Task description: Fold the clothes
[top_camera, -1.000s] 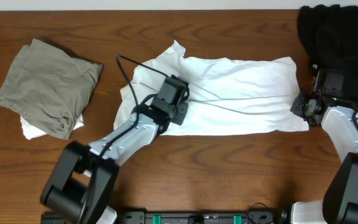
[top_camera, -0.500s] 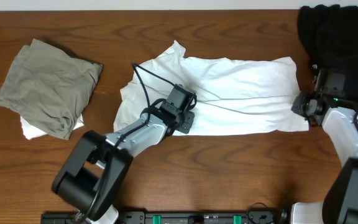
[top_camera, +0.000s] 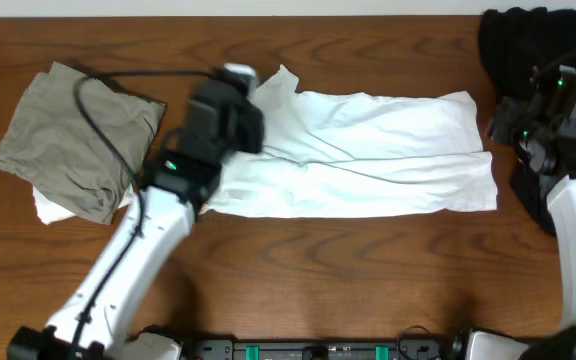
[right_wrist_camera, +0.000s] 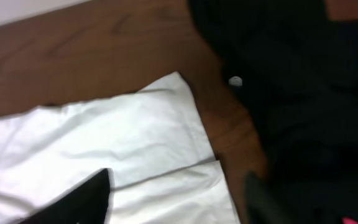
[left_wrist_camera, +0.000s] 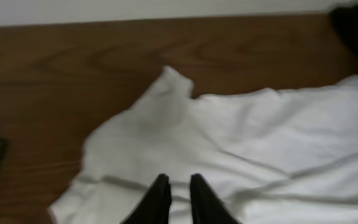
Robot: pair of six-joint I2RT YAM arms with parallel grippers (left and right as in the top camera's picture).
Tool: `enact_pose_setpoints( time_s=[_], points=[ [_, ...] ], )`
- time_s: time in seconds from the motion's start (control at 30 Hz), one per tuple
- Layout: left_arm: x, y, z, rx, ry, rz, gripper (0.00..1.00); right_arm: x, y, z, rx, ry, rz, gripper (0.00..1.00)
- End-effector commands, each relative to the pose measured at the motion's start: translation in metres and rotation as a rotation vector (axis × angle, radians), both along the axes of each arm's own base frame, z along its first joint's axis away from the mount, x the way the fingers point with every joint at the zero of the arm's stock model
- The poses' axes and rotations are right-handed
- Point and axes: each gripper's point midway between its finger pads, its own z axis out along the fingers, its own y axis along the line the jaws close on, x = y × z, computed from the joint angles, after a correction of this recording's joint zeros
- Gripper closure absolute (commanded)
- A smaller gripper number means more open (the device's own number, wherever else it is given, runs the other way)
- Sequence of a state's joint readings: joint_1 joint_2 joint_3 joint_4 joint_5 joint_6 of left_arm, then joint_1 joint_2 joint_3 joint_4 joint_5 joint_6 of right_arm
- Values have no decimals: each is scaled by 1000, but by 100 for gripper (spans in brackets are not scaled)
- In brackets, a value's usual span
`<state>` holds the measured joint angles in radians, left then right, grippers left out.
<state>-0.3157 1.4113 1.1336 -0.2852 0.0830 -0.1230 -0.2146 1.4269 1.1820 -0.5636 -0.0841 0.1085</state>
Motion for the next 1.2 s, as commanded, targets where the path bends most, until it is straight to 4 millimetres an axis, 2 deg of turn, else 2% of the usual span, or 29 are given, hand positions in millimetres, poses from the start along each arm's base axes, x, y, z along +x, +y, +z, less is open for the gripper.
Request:
enact_pose_setpoints(
  time_s=[0.0,0.03,0.1,0.23,0.4,0.6,0.73,0.8,0.9,1.17],
  points=[
    [29,13,17,-51,16,13,74,22,16,7,-10,-3,132,7],
    [37,17,18,-61,29,15,69,27,18,7,-5,5,155,1],
    [54,19,19,-96,63,0,46,37,23,3,18,31,195,1],
    [88,7,8,-157,144,-80,35,45,32,-20,92,107,237,1],
    [121,-13,-31,-154,235,-168,31,37,33,-50,119,211,228,1],
    [147,-32,-95,-222,309,-220,31,30,34,-56,130,249,226,1],
    [153,-36,-136,-223,353,-216,31,26,34,-58,135,266,226,1],
    [155,-37,-150,-223,365,-215,31,25,34,-59,133,272,223,1],
    [160,-39,-162,-245,370,-192,31,24,33,-60,128,279,218,1],
    [171,-55,-174,-273,339,-191,31,21,31,-61,119,293,209,1]
  ],
)
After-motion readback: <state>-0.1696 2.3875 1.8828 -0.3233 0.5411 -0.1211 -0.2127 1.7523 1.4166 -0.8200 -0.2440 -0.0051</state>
